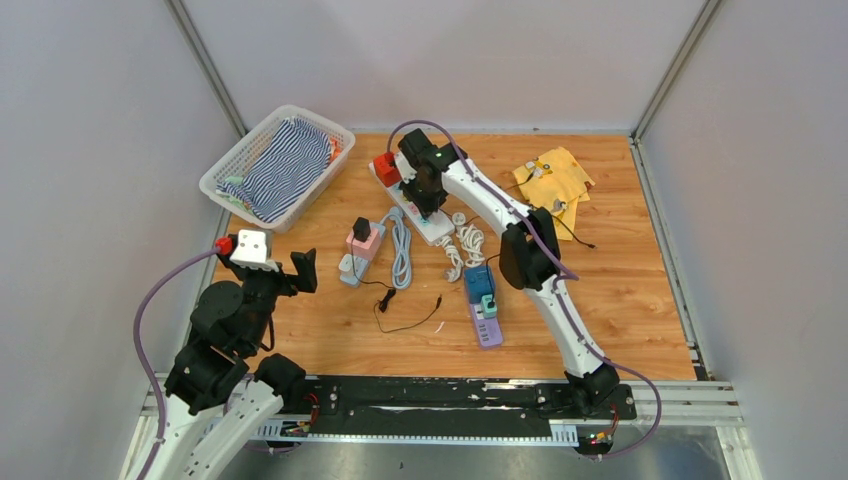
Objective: Insert the plug
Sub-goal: Insert the plug into the socket.
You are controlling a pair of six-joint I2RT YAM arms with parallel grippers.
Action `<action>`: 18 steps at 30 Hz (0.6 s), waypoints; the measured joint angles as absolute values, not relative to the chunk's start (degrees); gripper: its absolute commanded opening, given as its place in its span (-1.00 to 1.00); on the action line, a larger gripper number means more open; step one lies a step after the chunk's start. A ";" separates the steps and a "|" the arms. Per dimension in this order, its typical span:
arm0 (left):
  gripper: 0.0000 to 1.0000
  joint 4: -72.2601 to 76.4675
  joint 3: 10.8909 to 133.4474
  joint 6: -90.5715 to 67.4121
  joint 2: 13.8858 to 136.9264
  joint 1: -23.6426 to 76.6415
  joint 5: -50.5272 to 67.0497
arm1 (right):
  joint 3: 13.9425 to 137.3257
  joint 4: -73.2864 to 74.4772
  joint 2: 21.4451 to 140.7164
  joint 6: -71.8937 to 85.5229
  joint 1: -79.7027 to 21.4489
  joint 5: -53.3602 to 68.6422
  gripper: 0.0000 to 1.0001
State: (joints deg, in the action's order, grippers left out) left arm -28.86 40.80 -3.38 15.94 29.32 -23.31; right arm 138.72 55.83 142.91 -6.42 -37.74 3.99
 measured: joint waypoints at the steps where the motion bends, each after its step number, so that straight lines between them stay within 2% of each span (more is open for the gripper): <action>1: 1.00 -28.84 40.80 -3.38 15.94 29.32 -23.35 | 138.85 55.90 143.02 -6.39 -37.80 3.84 -1.00; 18: 1.00 -28.84 40.80 -3.38 15.79 29.32 -23.68 | 138.80 55.55 143.31 -6.35 -37.06 4.49 -1.00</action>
